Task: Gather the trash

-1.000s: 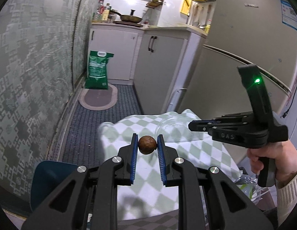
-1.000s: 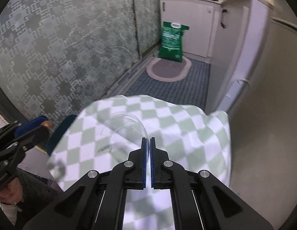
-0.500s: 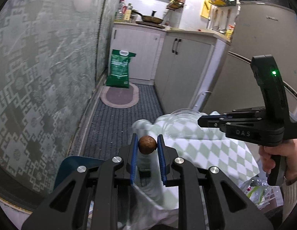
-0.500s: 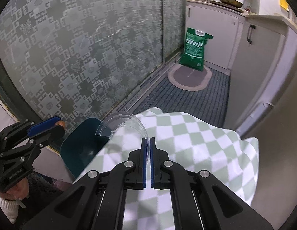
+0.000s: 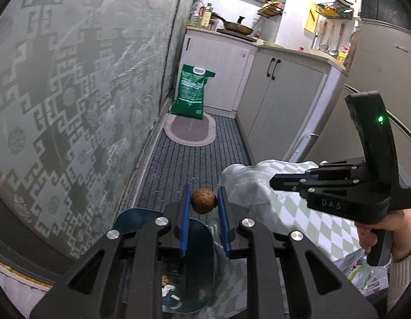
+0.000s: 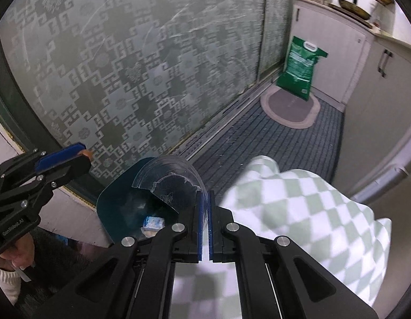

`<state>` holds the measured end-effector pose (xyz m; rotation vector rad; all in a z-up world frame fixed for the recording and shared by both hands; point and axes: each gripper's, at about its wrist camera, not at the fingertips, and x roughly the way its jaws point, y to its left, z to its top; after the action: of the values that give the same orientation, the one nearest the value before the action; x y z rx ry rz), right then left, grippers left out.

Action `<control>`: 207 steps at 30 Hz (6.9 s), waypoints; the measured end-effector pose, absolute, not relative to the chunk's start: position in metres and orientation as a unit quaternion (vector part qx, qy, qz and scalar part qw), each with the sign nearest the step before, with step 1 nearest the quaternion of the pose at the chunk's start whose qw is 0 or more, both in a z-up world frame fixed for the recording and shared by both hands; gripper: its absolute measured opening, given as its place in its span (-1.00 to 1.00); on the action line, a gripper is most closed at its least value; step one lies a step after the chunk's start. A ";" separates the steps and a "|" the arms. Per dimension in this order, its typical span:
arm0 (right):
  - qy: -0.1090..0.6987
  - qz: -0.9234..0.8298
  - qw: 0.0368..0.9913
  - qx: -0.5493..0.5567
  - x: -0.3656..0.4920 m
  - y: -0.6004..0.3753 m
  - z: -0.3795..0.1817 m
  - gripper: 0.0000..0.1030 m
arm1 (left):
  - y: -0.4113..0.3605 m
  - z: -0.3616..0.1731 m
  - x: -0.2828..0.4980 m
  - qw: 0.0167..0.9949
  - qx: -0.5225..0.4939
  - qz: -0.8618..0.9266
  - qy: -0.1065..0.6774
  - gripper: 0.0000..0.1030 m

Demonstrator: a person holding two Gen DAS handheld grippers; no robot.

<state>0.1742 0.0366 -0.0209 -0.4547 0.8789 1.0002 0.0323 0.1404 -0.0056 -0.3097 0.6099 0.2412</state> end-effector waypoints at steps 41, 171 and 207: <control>0.487 0.483 0.683 -0.253 0.144 0.112 -0.067 -0.35 | 0.204 -0.129 0.039 0.820 -0.193 0.139 0.520 -0.48; 0.243 0.411 0.876 -0.065 0.074 -0.137 0.050 0.94 | 0.083 0.025 -0.037 0.947 -0.043 0.152 0.279 0.94; 0.243 0.411 0.876 -0.065 0.074 -0.137 0.050 0.94 | 0.083 0.024 -0.037 0.946 -0.044 0.152 0.282 0.94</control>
<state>0.0743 -0.1371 0.0499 -0.1347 0.5075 0.8568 -0.0372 0.0826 0.0245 -0.0888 0.5741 0.3099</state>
